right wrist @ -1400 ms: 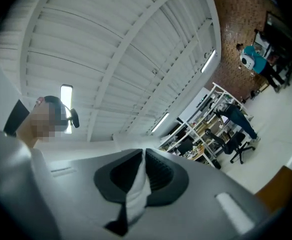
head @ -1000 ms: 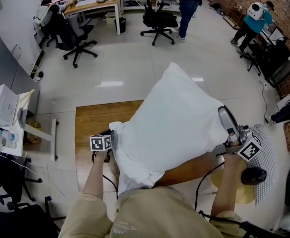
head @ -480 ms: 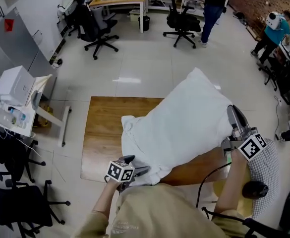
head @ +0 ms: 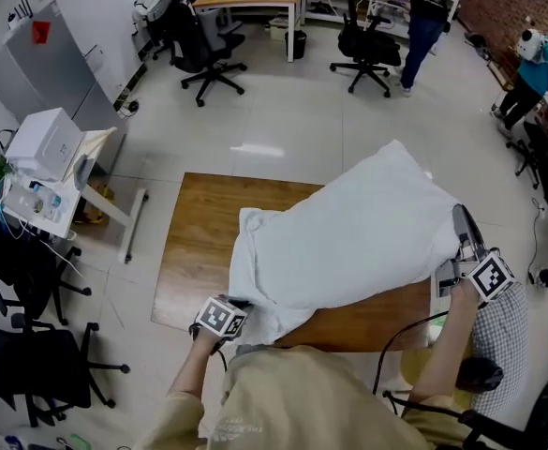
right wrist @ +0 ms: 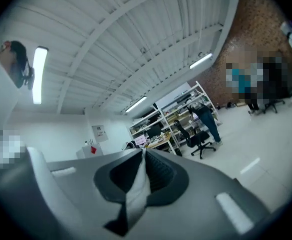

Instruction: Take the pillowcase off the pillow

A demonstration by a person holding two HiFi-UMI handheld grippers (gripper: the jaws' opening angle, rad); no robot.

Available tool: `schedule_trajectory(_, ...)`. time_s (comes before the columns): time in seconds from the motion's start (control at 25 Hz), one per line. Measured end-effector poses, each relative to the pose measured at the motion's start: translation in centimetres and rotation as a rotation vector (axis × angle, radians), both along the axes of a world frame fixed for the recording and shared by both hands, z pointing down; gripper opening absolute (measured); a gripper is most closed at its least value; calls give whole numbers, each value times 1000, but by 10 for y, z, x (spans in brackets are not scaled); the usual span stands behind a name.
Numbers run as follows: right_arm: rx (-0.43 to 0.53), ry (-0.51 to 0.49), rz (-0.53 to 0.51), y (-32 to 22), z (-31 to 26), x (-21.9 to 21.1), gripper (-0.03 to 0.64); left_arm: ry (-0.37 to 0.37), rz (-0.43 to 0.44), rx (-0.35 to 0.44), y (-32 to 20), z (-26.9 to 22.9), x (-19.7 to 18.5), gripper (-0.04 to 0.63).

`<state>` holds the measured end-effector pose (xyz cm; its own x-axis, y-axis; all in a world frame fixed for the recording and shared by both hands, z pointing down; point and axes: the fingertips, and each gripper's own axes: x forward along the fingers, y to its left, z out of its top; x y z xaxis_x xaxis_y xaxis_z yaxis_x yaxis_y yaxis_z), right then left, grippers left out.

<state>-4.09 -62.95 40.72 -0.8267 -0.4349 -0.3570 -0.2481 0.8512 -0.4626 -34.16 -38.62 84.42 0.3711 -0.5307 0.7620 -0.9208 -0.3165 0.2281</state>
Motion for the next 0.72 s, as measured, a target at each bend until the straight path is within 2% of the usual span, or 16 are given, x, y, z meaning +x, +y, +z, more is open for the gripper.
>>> schedule_trajectory(0.08,-18,-67,-57,0,11,17,18,-62,-70,1,6,5,-44,15)
schedule_trajectory(0.16,-55,-101,-66,-3,34,35,17,-115,-129,-5,8,10,-86,15)
schedule_trajectory(0.28,-131,-52,-26,-5,85,52,17,-179,-126,-45,9,25,-119,15)
schedule_trajectory(0.32,-166,12,3,-7,108,55,17,-197,-112,-56,8,28,-122,15)
schedule_trajectory(0.4,-249,220,84,-12,163,65,17,-198,-89,-56,3,26,-115,15)
schedule_trajectory(0.48,-316,486,157,-15,224,80,20,-151,-73,-33,-4,16,-97,15)
schedule_trajectory(0.56,-350,750,191,-12,282,100,24,-83,-66,-7,-10,7,-75,18)
schedule_trajectory(0.6,-369,852,195,-9,310,110,27,-48,-68,6,-13,2,-66,18)
schedule_trajectory(0.72,-464,1006,186,-6,380,140,72,30,-79,40,-19,-14,-50,29)
